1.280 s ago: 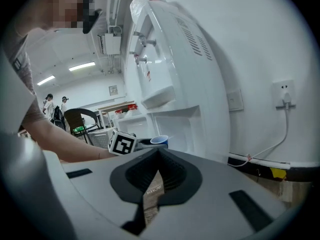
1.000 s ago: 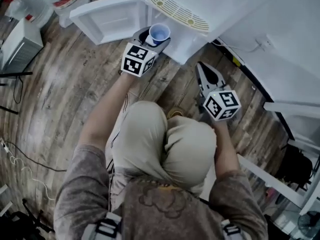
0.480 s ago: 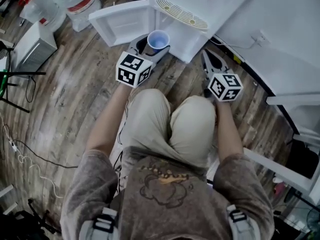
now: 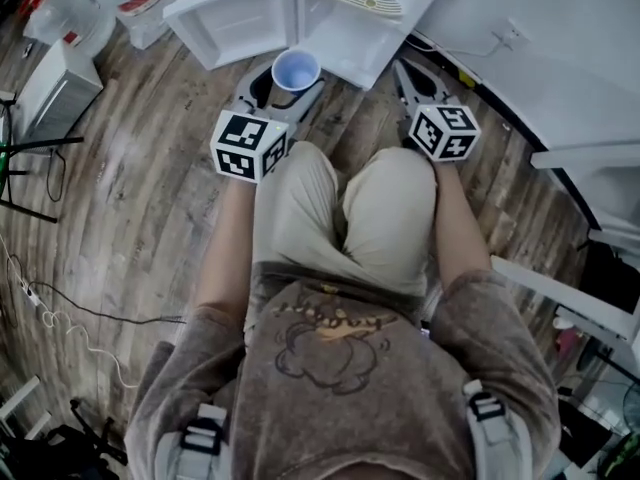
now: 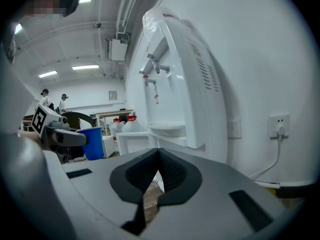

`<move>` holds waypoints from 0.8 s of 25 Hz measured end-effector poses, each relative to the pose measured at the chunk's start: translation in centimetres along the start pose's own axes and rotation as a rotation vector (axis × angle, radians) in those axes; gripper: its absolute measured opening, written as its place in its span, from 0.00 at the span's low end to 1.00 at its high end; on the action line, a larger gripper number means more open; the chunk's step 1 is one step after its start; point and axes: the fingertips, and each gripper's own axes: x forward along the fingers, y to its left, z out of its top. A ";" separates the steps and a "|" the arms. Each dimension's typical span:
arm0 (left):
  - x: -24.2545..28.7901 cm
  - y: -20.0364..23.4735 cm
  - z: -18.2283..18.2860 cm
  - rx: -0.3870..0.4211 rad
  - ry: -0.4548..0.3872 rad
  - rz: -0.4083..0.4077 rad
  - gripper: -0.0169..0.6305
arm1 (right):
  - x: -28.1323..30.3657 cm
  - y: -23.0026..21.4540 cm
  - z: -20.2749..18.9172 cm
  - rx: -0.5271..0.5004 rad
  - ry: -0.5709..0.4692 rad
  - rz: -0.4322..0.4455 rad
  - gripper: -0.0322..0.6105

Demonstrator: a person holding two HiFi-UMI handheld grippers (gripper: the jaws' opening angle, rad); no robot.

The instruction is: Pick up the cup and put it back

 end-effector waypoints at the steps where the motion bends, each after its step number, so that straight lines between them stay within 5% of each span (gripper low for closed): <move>1: -0.2 0.0 -0.1 0.000 0.002 0.004 0.50 | -0.1 0.1 -0.1 -0.002 -0.001 0.003 0.05; 20: -1.1 0.4 -0.8 -0.004 0.005 0.024 0.50 | -0.5 0.2 -0.5 -0.046 -0.008 -0.044 0.05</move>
